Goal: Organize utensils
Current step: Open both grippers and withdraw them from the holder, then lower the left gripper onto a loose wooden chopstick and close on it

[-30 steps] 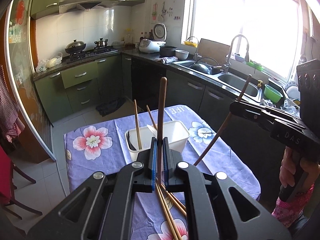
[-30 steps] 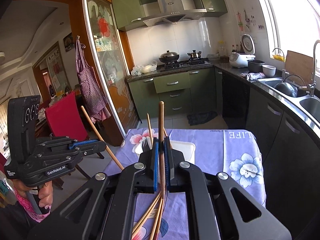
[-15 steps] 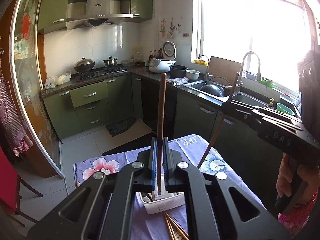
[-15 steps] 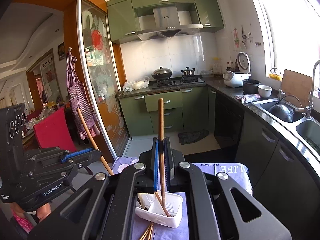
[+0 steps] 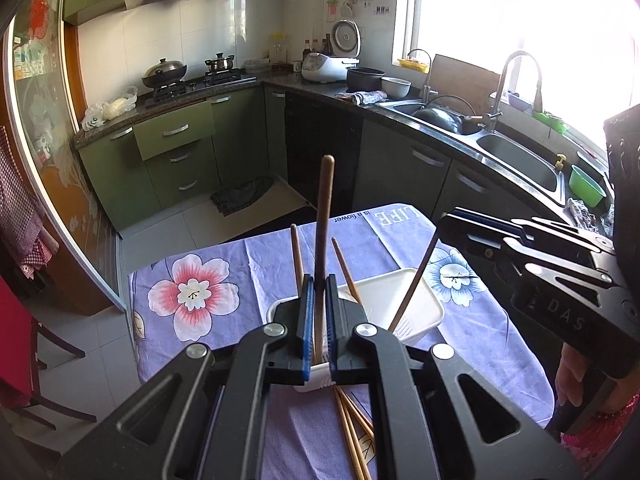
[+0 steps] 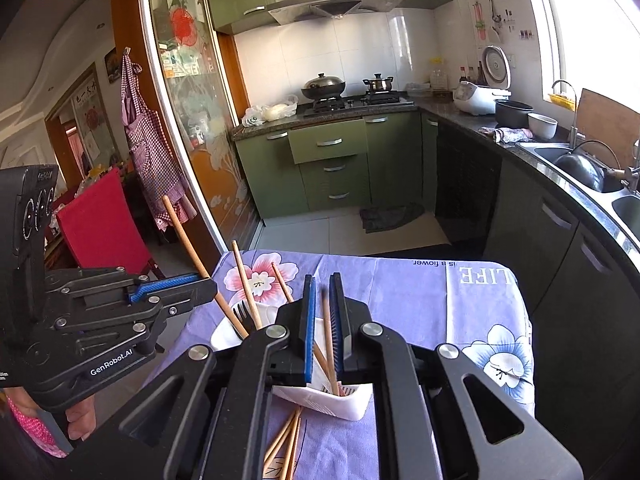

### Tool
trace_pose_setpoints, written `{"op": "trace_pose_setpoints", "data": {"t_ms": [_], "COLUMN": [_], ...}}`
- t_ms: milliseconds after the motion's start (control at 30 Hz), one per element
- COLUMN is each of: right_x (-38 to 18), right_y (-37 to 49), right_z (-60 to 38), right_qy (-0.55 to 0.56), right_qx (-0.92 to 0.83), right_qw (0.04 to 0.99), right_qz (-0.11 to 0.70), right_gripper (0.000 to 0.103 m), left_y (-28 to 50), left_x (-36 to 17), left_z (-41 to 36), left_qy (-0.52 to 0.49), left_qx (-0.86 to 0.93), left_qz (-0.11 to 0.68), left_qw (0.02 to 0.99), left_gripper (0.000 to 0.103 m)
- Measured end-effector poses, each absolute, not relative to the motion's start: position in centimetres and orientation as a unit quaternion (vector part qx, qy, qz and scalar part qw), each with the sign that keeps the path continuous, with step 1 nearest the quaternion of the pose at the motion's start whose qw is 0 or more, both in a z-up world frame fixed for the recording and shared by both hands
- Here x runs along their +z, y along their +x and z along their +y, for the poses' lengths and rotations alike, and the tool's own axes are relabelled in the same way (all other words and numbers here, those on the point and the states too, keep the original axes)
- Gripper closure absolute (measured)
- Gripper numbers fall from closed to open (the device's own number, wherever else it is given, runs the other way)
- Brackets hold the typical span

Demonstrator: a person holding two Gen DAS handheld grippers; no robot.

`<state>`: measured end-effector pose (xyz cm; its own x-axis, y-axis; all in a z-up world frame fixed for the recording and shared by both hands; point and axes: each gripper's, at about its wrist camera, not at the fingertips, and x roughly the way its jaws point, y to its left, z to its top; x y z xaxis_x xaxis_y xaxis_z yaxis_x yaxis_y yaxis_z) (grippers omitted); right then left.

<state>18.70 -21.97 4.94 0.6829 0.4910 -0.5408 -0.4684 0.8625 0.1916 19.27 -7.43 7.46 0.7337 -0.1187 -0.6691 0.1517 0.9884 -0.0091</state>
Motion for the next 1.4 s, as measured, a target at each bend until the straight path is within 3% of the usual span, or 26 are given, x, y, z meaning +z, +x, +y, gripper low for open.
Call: {"op": "trace_pose_setpoints", "data": {"t_ms": [133, 233, 267, 400, 533, 667, 800, 1000, 1100, 1400], "right_x": [5.5, 6.1, 6.1, 4.5, 0.1, -4.9, -8.6, -10.8, -10.9, -10.8], "right_y": [17.3, 15.1, 14.2, 10.7, 8.1, 7.1, 7.1, 6.6, 6.5, 7.0], "right_z": [-22.5, -23.3, -23.7, -25.7, -28.7, -31.7, -34.3, -35.4, -35.2, -34.4], "right_qy": [0.021, 0.025, 0.026, 0.028, 0.047, 0.078, 0.117, 0.142, 0.144, 0.148], "right_qx": [0.263, 0.27, 0.271, 0.266, 0.244, 0.219, 0.201, 0.205, 0.212, 0.22], "right_qw": [0.92, 0.922, 0.923, 0.924, 0.921, 0.908, 0.894, 0.884, 0.882, 0.877], "right_qz": [0.29, 0.276, 0.272, 0.272, 0.3, 0.349, 0.383, 0.396, 0.395, 0.4], "right_gripper": [0.092, 0.089, 0.088, 0.084, 0.074, 0.074, 0.074, 0.074, 0.074, 0.072], "left_y": [18.4, 17.5, 17.0, 15.1, 14.6, 14.9, 15.4, 16.3, 16.6, 16.8], "left_x": [8.0, 8.9, 9.1, 7.5, 0.6, -7.4, -11.4, -12.3, -12.3, -12.9], "left_z": [-7.3, -7.3, -7.2, -6.9, -7.0, -7.7, -8.0, -8.4, -8.5, -9.2], "left_qy": [0.023, 0.023, 0.02, 0.009, -0.027, -0.051, -0.058, -0.045, -0.033, -0.015], "left_qx": [-0.072, -0.071, -0.07, -0.079, -0.098, -0.117, -0.106, -0.08, -0.071, -0.066], "left_qz": [0.355, 0.347, 0.342, 0.365, 0.469, 0.57, 0.608, 0.607, 0.608, 0.612], "left_qw": [0.932, 0.935, 0.937, 0.927, 0.877, 0.812, 0.785, 0.79, 0.79, 0.788], "left_gripper": [0.095, 0.071, 0.058, 0.055, 0.05, 0.052, 0.065, 0.065, 0.075, 0.075]}}
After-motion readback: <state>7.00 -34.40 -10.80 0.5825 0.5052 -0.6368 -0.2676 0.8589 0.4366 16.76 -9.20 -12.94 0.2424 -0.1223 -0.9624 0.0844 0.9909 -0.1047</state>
